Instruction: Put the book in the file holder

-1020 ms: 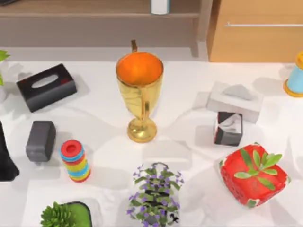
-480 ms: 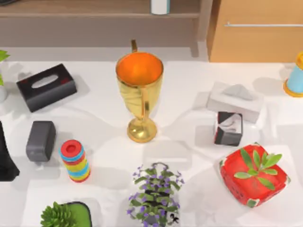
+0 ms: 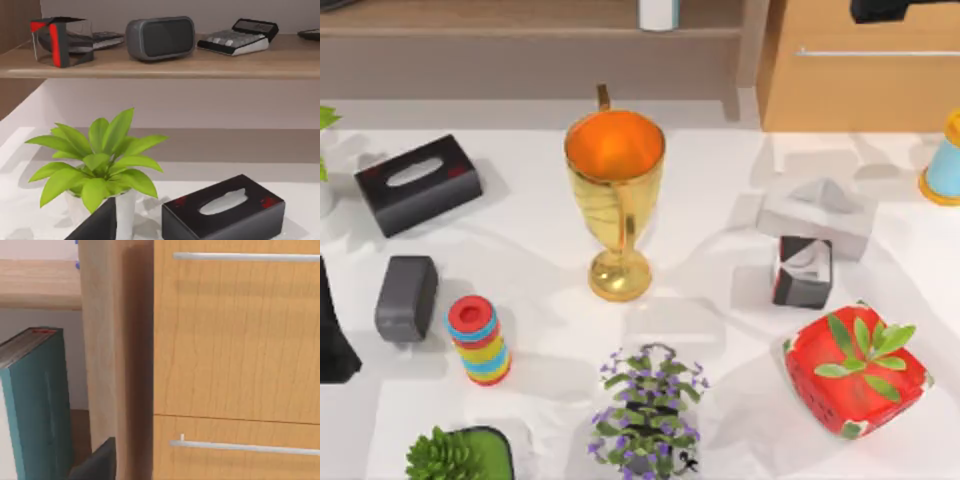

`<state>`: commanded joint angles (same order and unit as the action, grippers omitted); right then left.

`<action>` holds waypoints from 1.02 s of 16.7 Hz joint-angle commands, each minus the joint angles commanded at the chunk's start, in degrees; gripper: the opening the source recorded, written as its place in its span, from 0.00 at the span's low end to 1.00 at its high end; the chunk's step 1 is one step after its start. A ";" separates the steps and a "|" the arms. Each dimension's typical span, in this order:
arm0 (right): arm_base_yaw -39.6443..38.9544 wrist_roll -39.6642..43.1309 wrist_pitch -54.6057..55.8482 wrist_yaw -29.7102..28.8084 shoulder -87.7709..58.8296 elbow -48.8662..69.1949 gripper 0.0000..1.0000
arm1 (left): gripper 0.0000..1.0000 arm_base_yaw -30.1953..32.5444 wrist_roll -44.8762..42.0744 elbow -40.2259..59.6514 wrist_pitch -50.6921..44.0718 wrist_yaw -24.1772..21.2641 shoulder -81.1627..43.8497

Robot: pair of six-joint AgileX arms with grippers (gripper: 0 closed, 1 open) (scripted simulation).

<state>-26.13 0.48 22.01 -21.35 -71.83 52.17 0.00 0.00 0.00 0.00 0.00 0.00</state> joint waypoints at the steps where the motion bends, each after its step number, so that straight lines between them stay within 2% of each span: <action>1: -1.94 0.01 1.53 -1.73 -5.69 4.07 1.00 | 1.00 0.00 0.00 0.00 0.00 0.00 0.00; 6: -10.11 0.01 8.29 -10.01 -32.04 22.92 1.00 | 1.00 0.00 0.00 0.00 0.00 0.00 0.00; 10: -13.22 -0.05 12.17 -15.55 -48.21 34.50 1.00 | 1.00 0.00 0.00 0.00 0.00 0.00 0.00; 13: -13.25 -0.10 13.92 -18.51 -55.97 40.09 1.00 | 1.00 0.00 0.00 0.00 0.00 0.00 0.00; 17: -12.81 -0.11 14.48 -19.59 -58.52 41.96 1.00 | 1.00 0.00 0.00 0.00 0.00 0.00 0.00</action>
<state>-38.93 0.36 36.48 -40.94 -130.35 94.12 0.00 0.00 0.00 0.00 0.00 0.00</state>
